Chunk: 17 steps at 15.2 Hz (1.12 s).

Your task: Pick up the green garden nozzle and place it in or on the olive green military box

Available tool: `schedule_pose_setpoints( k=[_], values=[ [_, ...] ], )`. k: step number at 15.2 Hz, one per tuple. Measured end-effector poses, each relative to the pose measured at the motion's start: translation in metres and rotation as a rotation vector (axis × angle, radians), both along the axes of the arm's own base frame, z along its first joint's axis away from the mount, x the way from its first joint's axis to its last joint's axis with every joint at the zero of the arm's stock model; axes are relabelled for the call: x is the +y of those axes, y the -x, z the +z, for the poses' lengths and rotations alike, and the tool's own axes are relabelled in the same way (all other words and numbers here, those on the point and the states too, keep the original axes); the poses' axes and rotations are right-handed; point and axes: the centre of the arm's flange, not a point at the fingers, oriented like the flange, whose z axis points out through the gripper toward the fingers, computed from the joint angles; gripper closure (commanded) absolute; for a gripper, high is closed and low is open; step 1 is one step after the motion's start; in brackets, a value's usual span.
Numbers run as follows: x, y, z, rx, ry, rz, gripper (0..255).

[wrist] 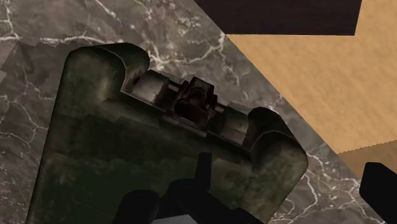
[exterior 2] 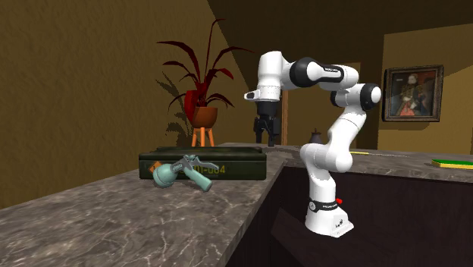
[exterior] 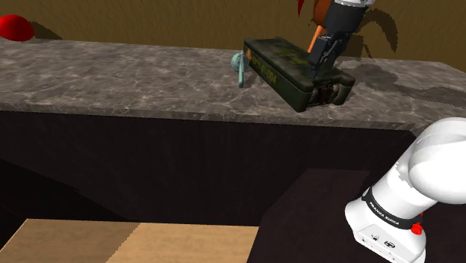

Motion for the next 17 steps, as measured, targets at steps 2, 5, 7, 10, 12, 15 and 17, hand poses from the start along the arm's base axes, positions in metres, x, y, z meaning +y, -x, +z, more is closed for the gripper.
schedule_pose_setpoints(
  k=[2, 5, 7, 10, 12, 15, 17],
  values=[
    [0.002, -0.006, 0.001, 0.001, 0.000, -0.013, 0],
    [0.014, -0.039, 0.002, 0.009, -0.002, -0.087, 0],
    [0.021, -0.064, 0.000, 0.014, -0.003, -0.144, 0],
    [0.028, -0.107, 0.002, 0.023, -0.005, -0.232, 0],
    [0.031, -0.130, 0.001, 0.029, -0.007, -0.291, 0],
    [0.035, -0.175, 0.002, 0.038, -0.009, -0.378, 0],
    [0.031, -0.202, -0.002, 0.044, -0.011, -0.437, 0]
  ],
)
